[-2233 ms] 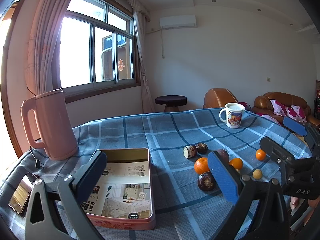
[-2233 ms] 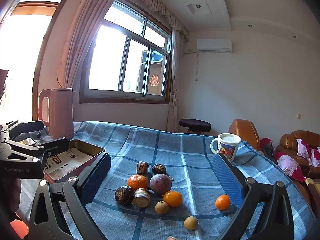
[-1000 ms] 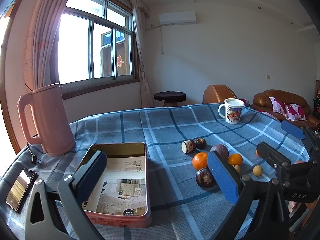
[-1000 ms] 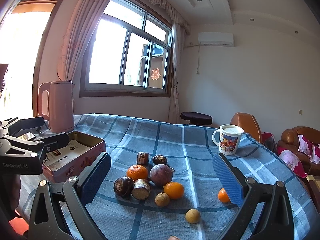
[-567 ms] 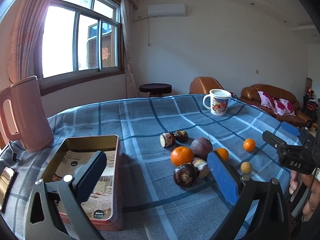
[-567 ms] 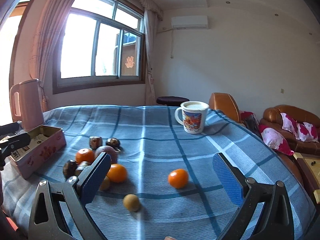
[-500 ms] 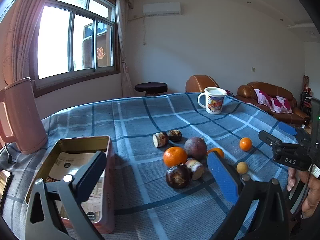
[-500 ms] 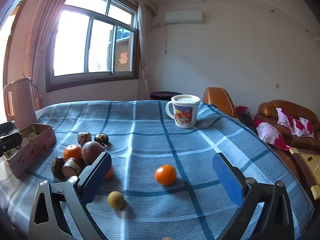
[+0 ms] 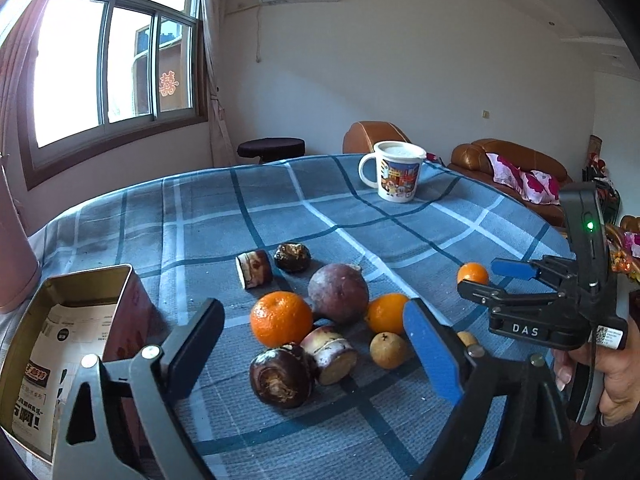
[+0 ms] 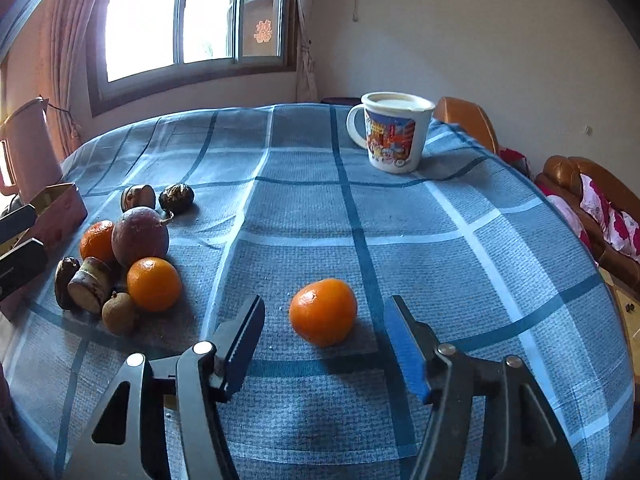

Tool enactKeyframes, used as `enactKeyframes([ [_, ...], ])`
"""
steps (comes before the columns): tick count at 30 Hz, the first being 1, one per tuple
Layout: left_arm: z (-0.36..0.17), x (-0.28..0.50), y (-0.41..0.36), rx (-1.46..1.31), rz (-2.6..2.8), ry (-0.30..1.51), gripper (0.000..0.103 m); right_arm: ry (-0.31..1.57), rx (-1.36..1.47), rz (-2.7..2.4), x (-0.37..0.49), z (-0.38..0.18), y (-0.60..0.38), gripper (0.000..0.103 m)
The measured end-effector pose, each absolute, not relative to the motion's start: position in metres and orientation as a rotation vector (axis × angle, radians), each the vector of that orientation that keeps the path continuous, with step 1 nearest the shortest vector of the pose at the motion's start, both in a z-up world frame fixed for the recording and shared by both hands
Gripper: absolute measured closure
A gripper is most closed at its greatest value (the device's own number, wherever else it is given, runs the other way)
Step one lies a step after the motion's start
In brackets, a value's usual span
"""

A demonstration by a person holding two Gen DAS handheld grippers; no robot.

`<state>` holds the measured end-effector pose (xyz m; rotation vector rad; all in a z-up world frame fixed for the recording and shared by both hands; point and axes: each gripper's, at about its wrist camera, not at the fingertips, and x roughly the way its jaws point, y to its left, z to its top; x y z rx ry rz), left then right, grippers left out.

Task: Organize fruits
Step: 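Move the right gripper to the lone orange and close on it, then grasp the small brown pear with the left gripper while the right gripper holds the orange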

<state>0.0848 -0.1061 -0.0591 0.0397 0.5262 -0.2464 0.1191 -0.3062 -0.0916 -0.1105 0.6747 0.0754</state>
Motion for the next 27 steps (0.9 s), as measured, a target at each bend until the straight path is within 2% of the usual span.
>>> enactKeyframes([
  [6, -0.064, 0.093, -0.114, 0.035, -0.272, 0.564, 0.014, 0.739, -0.091, 0.11, 0.128, -0.096, -0.308, 0.04],
  [7, -0.064, 0.094, -0.117, 0.038, -0.279, 0.57, 0.014, 0.747, -0.088, 0.113, 0.13, -0.096, -0.309, 0.044],
  [9, -0.064, 0.093, -0.121, 0.045, -0.291, 0.575, 0.014, 0.759, -0.071, 0.123, 0.131, -0.097, -0.311, 0.062],
  [10, -0.064, 0.092, -0.123, 0.052, -0.296, 0.575, 0.014, 0.759, -0.059, 0.128, 0.131, -0.097, -0.313, 0.064],
  [16, -0.064, 0.092, -0.14, 0.077, -0.332, 0.585, 0.019, 0.722, -0.024, 0.14, 0.126, -0.094, -0.318, 0.065],
  [22, -0.068, 0.092, -0.161, 0.113, -0.377, 0.602, 0.026, 0.584, -0.029, 0.101, 0.105, -0.083, -0.32, 0.065],
  [27, -0.073, 0.098, -0.178, 0.117, -0.428, 0.656, 0.038, 0.533, -0.046, 0.058, 0.098, -0.079, -0.321, 0.065],
])
